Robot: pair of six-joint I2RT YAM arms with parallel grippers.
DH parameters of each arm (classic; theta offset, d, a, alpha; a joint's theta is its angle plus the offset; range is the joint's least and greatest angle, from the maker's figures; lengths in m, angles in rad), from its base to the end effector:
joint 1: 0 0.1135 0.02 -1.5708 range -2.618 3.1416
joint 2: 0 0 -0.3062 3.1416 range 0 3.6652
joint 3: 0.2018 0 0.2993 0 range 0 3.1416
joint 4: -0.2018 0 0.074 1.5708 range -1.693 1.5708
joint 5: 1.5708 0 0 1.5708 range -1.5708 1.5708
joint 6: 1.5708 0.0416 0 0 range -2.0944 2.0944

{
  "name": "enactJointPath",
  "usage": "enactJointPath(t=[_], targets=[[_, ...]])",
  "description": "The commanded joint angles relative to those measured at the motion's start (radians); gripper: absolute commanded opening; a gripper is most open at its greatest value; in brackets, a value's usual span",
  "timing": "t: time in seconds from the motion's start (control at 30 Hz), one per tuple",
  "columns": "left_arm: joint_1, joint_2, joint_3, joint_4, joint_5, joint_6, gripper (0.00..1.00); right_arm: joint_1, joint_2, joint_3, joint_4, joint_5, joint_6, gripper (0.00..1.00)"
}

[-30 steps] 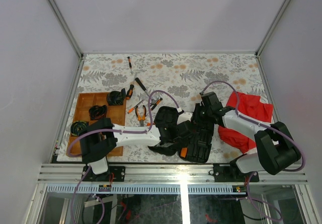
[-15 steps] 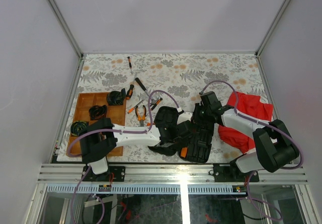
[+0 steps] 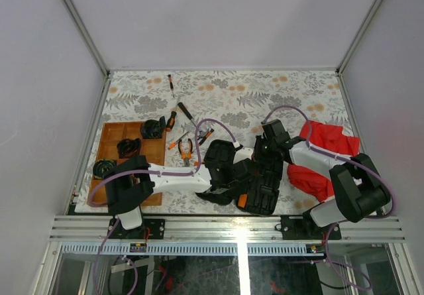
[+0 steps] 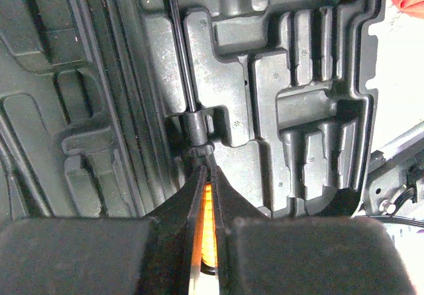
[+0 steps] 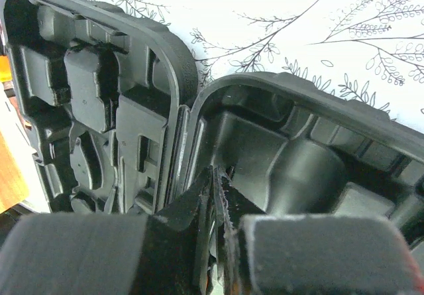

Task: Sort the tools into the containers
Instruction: Adjust the screwdriver in the storage box.

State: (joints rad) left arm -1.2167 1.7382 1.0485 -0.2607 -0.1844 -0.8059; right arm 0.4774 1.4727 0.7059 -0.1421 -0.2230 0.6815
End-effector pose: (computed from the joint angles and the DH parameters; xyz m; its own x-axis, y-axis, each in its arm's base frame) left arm 0.1466 -0.3746 0.1816 -0.8339 0.2104 -0.5102 0.4094 0.8559 -0.3161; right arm 0.2740 0.1521 0.1676 -0.9025 0.2249 -0.3674 -0.0004 0.8525 0.5227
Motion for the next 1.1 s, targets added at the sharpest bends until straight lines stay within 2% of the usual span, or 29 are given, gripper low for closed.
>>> enactJointPath(t=[0.0, 0.37, 1.07], targets=[[-0.011, 0.031, -0.015, -0.003, 0.004, 0.014, 0.04, 0.000, -0.005, 0.035, -0.040, 0.045, -0.015, 0.09], [-0.012, 0.034, -0.013, -0.002, 0.005, 0.015, 0.03, 0.000, -0.092, 0.036, -0.060, 0.091, -0.010, 0.09], [-0.012, 0.038, -0.012, -0.002, 0.004, 0.016, 0.03, 0.011, -0.026, 0.047, -0.067, 0.045, -0.013, 0.09]])
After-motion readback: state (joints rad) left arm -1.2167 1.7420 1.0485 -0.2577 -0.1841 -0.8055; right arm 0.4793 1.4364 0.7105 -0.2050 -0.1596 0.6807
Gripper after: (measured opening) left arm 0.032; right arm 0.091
